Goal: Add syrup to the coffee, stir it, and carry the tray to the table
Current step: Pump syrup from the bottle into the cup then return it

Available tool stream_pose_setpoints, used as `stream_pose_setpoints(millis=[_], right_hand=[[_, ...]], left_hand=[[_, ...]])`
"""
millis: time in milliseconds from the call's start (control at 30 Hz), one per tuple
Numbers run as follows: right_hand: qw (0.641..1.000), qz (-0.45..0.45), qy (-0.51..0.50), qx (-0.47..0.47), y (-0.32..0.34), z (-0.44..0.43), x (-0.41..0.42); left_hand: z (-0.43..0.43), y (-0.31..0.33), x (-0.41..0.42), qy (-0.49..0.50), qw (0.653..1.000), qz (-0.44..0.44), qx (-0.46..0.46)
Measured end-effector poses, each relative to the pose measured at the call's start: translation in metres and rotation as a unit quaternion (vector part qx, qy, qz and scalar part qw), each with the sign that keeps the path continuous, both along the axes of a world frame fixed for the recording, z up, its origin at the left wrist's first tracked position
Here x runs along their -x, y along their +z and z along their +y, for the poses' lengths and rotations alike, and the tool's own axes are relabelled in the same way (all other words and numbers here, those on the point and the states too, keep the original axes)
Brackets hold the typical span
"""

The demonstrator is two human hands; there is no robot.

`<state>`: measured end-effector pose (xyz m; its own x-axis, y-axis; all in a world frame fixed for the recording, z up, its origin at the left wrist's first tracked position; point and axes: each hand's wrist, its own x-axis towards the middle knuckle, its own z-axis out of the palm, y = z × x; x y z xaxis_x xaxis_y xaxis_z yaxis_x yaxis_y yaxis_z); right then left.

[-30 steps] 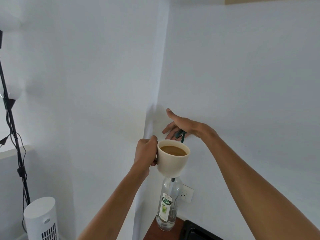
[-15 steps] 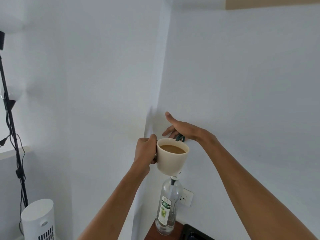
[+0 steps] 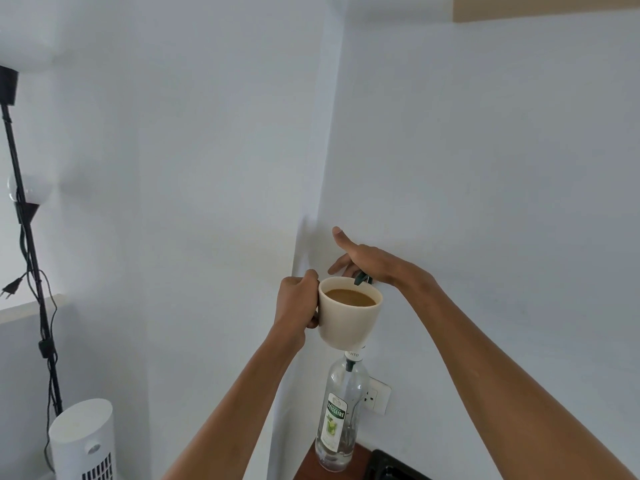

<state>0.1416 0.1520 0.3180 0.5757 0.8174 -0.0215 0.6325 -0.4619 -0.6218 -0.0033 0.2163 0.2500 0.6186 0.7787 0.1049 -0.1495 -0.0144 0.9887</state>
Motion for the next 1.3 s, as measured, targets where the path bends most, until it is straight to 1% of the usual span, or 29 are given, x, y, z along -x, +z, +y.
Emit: stream_pose_setpoints(millis=[300,533,667,1000,1300], right_hand=[[1.0,0.006,-0.003,0.006,-0.003,0.0,0.001],[0.999,0.007,-0.013,0.041,0.003,0.0,0.001],[0.999,0.025,-0.022,0.028,0.012,-0.002,0.001],[0.999,0.013,-0.019,0.042,0.011,0.0,0.0],[0.999,-0.017,-0.02,0.021,0.004,0.0,0.001]], left_hand=[[0.003,-0.004,-0.001,0.0,1.0,0.0,0.004],[0.003,-0.008,0.004,0.005,1.0,0.003,-0.001],[0.002,-0.009,0.004,0.001,1.0,-0.002,0.003],[0.002,-0.012,0.0,-0.007,1.0,0.001,0.012],[0.003,-0.012,0.0,-0.005,1.0,-0.002,0.018]])
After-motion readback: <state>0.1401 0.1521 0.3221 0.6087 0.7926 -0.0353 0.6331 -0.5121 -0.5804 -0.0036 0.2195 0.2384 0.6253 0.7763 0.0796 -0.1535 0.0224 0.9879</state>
